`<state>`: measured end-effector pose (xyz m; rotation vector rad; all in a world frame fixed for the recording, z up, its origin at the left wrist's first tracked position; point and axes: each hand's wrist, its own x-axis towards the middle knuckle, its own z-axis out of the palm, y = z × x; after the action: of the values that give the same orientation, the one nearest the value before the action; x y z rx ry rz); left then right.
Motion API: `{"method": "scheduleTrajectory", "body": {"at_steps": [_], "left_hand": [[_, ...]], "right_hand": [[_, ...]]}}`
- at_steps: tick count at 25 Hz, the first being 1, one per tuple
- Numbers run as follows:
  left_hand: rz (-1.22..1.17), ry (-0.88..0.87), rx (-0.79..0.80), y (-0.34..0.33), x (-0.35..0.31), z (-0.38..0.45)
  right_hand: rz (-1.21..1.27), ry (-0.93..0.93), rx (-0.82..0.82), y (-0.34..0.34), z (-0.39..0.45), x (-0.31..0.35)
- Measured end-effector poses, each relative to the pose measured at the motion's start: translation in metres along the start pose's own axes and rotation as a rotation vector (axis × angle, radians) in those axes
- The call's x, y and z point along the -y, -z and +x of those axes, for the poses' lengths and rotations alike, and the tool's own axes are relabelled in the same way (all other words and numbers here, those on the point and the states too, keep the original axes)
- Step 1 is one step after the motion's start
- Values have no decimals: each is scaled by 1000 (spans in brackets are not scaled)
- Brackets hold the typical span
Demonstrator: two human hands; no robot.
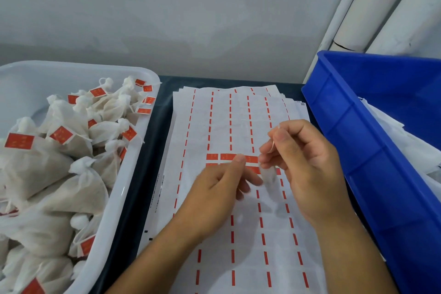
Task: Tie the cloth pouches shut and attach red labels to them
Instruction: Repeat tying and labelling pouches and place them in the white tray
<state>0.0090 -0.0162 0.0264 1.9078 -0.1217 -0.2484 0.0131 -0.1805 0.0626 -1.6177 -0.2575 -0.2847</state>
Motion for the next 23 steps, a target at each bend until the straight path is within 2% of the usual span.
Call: {"method": "scheduleTrajectory", "body": {"at_steps": [1, 3, 5, 8, 12, 14, 18, 23], "left_hand": [[-107, 85, 102, 0, -3, 0], [-311, 197, 159, 1, -5, 1], [-487, 238, 152, 1, -7, 3], [-702, 203, 90, 6, -6, 7], [-936, 216, 2, 19, -4, 8], [-961, 209, 1, 20, -4, 7], [-841, 164, -25, 16, -4, 7], [-1052, 161, 34, 21, -7, 8]], "right_hand": [[-13, 6, 33, -2, -1, 0], [-17, 16, 103, -6, -3, 0], [-15, 6, 163, -10, -5, -1], [-87, -44, 266, -14, -9, -8], [-230, -95, 296, -16, -6, -24], [-234, -108, 279, -17, -5, -28], [-187, -164, 244, -18, -4, -31], [-162, -189, 214, -17, -2, -33]]}}
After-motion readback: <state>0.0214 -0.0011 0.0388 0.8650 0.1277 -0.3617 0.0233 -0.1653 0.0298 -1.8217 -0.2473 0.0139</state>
